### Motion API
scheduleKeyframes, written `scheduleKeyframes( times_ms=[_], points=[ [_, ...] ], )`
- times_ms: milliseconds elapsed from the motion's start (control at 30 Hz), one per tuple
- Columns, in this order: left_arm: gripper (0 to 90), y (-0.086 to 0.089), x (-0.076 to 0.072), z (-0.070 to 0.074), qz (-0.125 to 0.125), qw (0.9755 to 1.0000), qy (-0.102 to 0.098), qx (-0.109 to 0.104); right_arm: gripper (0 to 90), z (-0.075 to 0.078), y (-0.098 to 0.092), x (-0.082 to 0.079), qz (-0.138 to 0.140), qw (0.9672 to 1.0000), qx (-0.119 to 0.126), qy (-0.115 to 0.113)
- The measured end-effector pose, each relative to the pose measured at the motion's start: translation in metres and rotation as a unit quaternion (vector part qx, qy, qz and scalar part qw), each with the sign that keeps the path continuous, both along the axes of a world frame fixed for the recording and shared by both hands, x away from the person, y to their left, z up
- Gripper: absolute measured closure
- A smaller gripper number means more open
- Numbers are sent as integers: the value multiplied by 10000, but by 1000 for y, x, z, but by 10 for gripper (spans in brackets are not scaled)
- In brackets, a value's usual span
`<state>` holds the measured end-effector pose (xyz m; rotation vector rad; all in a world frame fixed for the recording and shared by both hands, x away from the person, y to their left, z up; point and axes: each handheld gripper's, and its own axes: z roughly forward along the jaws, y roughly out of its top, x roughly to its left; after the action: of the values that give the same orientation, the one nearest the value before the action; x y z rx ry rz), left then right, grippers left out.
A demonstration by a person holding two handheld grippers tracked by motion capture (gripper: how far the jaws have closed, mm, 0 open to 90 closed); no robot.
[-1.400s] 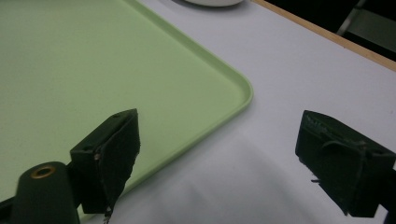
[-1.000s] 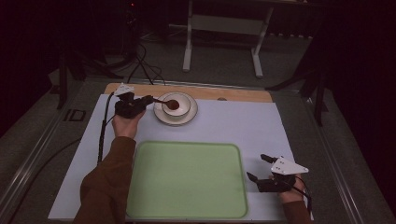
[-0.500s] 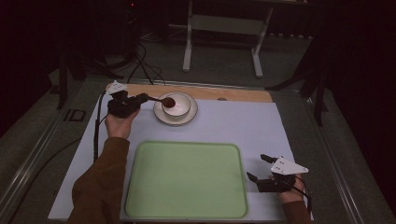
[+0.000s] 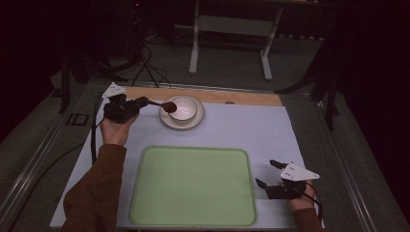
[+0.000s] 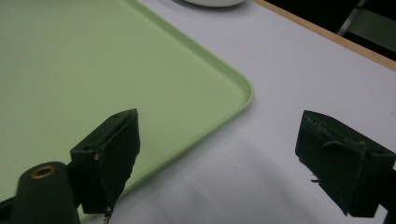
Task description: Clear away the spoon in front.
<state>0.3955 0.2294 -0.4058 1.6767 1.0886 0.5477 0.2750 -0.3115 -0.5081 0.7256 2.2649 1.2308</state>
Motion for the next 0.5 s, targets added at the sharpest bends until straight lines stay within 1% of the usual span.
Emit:
scheduleKeyframes(
  times_ms=[200,333,500],
  points=[
    [836,3,-7,7,-68,9999,-23,83,138,0,0,0,3,10000,2,3],
    [836,7,-11,10,-79,9999,-30,84,138,0,0,0,6,10000,0,2],
    [836,9,-15,13,-111,9998,-31,161,138,0,0,0,-7,10000,7,8]
  ],
)
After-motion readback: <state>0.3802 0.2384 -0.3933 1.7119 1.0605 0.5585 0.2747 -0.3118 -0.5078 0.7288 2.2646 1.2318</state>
